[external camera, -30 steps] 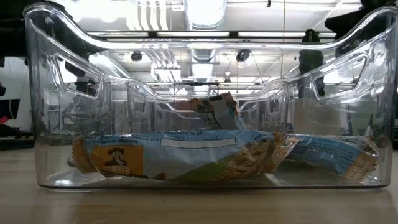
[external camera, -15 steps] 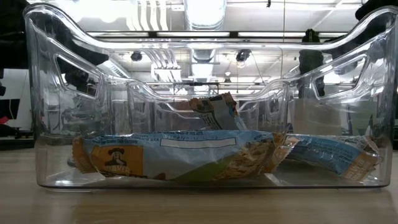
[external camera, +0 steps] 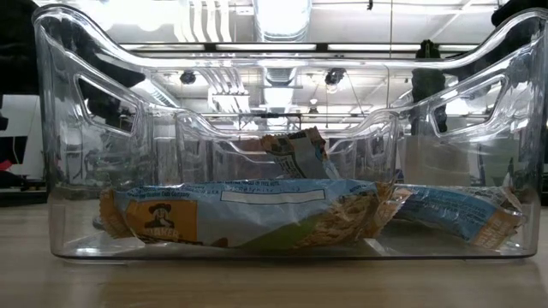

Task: Pick and place Granola Bars by type
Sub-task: Return to Home Position

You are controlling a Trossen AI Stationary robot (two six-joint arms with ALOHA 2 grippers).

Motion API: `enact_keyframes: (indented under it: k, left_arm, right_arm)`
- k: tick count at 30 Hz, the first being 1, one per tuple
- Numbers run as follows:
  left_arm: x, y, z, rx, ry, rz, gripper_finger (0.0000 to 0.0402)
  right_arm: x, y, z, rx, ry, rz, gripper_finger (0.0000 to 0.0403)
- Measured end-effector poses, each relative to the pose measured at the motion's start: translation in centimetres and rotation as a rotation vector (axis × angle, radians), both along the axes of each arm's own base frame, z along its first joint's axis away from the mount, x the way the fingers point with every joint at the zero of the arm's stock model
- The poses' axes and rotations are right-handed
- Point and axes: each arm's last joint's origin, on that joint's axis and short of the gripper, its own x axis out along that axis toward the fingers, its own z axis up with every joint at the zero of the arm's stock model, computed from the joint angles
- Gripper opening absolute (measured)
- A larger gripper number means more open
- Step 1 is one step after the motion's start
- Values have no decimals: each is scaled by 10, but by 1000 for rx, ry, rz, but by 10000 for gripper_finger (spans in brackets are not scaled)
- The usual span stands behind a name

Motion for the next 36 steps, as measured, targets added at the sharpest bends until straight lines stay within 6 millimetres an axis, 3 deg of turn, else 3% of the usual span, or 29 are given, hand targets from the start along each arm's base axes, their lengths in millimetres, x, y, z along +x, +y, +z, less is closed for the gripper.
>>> enact_keyframes:
  k: [16, 23, 36]
  left_arm:
    - [-8, -2, 3, 15, -49, -18, 0]
    - [-8, -3, 2, 27, -45, -59, 0]
    - [-8, -3, 2, 10, -41, -61, 0]
  right_arm:
    - [6, 0, -12, -34, -75, -24, 8]
    - [6, 3, -13, 33, -71, 71, 8]
    - [6, 3, -14, 99, -61, 69, 9]
